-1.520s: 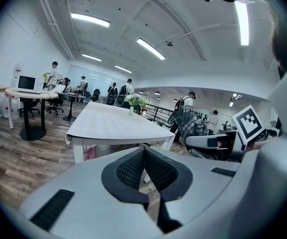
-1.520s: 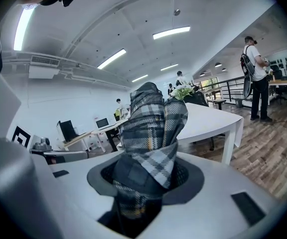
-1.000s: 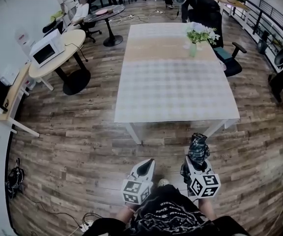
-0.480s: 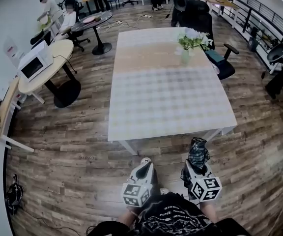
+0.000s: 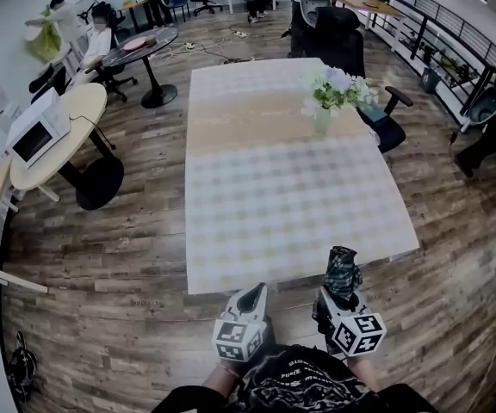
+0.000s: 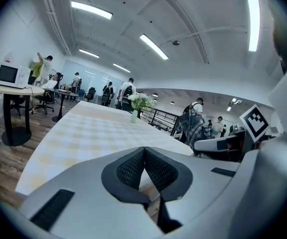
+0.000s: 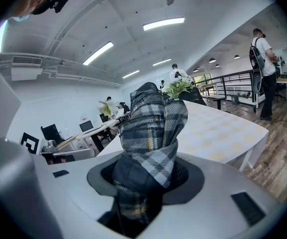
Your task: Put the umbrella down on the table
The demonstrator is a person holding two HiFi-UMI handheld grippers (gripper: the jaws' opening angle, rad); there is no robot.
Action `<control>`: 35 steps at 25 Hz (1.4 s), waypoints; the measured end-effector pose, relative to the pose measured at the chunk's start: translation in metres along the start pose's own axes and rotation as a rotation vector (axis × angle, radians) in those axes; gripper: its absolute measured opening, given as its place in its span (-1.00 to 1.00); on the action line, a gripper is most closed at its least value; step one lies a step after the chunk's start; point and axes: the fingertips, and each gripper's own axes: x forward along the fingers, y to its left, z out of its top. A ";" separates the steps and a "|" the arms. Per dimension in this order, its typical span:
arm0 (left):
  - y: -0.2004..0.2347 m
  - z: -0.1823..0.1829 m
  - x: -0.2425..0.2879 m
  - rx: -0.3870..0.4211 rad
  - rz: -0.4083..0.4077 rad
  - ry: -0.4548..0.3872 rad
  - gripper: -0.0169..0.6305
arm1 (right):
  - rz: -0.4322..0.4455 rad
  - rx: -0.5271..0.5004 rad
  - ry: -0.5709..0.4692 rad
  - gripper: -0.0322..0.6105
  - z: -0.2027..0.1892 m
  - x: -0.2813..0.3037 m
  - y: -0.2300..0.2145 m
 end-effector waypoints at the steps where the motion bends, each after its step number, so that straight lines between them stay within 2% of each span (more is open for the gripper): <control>1: 0.008 0.005 0.006 0.008 -0.005 -0.004 -0.89 | -0.005 -0.002 -0.001 -0.30 0.004 0.010 0.002; 11: 0.079 0.048 0.051 0.085 -0.069 0.027 -0.89 | -0.065 0.023 -0.002 -0.30 0.028 0.088 0.019; 20: 0.093 0.065 0.082 0.085 -0.087 0.030 -0.89 | -0.077 -0.021 0.020 -0.30 0.043 0.122 0.017; 26: 0.102 0.079 0.088 0.087 -0.046 0.020 -0.89 | -0.042 -0.030 0.048 -0.30 0.054 0.142 0.015; 35: 0.111 0.097 0.105 0.079 0.033 0.012 -0.89 | -0.010 -0.087 0.094 -0.30 0.100 0.184 -0.010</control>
